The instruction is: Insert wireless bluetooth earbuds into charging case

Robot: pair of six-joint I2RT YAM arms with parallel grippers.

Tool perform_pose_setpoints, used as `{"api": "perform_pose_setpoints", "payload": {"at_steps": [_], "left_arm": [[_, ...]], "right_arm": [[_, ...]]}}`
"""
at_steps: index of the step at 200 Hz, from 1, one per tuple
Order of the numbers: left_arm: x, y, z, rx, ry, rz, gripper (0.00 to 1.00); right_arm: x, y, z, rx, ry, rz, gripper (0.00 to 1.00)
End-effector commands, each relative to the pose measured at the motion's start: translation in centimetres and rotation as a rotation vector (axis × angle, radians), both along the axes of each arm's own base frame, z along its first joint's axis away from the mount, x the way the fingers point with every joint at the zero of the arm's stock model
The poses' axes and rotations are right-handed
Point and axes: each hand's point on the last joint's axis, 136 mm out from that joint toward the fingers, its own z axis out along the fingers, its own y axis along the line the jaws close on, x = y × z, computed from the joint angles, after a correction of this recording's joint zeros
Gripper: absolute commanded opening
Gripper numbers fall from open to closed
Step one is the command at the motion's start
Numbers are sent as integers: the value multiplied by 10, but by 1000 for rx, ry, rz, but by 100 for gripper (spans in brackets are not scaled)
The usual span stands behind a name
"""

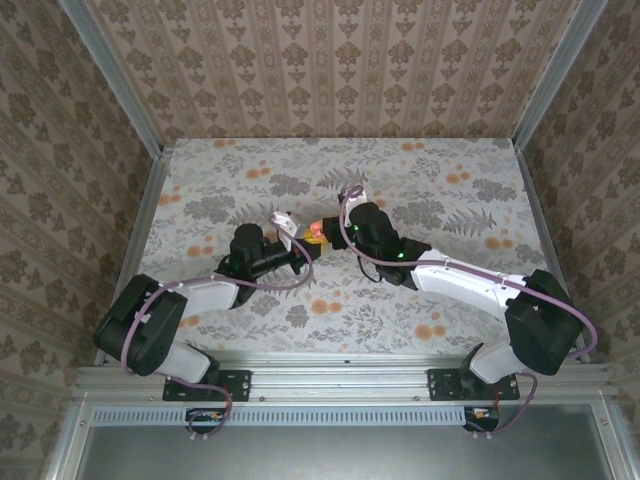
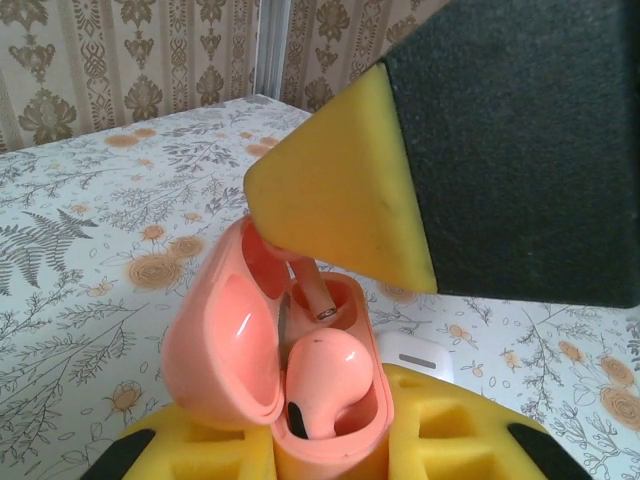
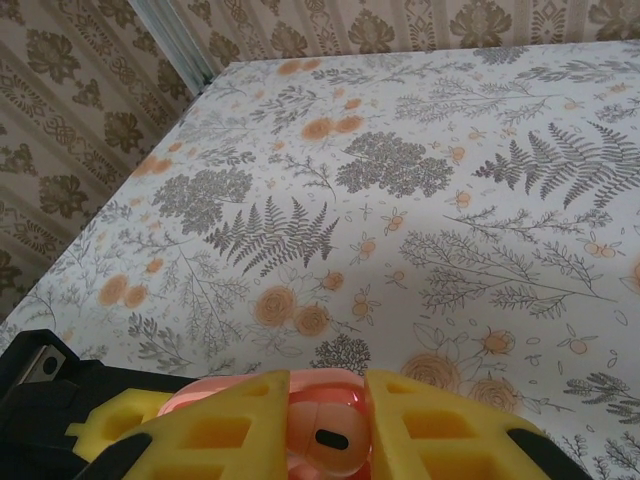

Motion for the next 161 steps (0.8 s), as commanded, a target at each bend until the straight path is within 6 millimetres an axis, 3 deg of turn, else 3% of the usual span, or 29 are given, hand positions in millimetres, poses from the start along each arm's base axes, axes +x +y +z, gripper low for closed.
{"api": "perform_pose_setpoints", "payload": {"at_steps": [1,106,161], "left_arm": [[-1,0,13,-9,-54,4,16],[0,0,25,-32,-58,7,16],[2,-2,33,-44,-66,6,16]], "right_arm": [[0,0,10,-1,-51,1,24],[-2,-15,5,-86,-66,-55,24],[-6,-4,3,-95,-69,2,24]]}}
